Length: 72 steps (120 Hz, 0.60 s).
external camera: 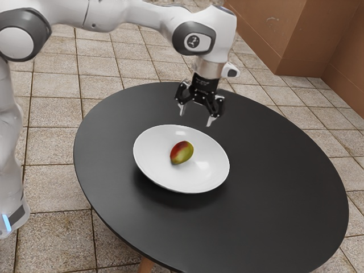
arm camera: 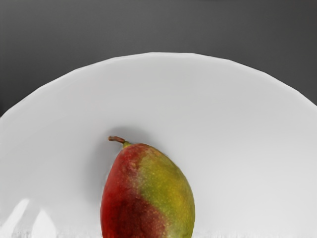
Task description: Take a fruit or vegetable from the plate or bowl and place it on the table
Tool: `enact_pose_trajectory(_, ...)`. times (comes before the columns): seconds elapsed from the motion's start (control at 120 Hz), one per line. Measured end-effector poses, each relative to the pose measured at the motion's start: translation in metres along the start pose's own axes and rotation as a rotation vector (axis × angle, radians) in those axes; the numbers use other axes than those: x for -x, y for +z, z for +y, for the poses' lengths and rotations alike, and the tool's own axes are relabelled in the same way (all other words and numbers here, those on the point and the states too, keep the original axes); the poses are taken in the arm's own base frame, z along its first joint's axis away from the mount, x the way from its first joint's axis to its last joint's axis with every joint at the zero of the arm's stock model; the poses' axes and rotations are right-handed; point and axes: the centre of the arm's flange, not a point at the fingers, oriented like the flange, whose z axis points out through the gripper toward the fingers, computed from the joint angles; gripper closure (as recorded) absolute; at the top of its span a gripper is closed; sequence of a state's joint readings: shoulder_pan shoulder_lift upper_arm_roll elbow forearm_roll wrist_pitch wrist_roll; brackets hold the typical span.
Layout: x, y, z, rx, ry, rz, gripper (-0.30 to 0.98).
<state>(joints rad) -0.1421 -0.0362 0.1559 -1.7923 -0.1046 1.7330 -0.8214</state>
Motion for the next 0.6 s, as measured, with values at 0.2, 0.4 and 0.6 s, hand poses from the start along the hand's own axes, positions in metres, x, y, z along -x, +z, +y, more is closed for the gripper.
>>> enact_pose_trajectory(0.2,0.035,0.03,-0.02,0.036,-0.004,-0.003,0.0)
enact_pose_trajectory(0.4,0.019,0.039,-0.023,0.056,-0.059,0.011,0.0)
enact_pose_trajectory(0.6,0.03,0.052,-0.001,0.067,-0.04,0.015,0.0)
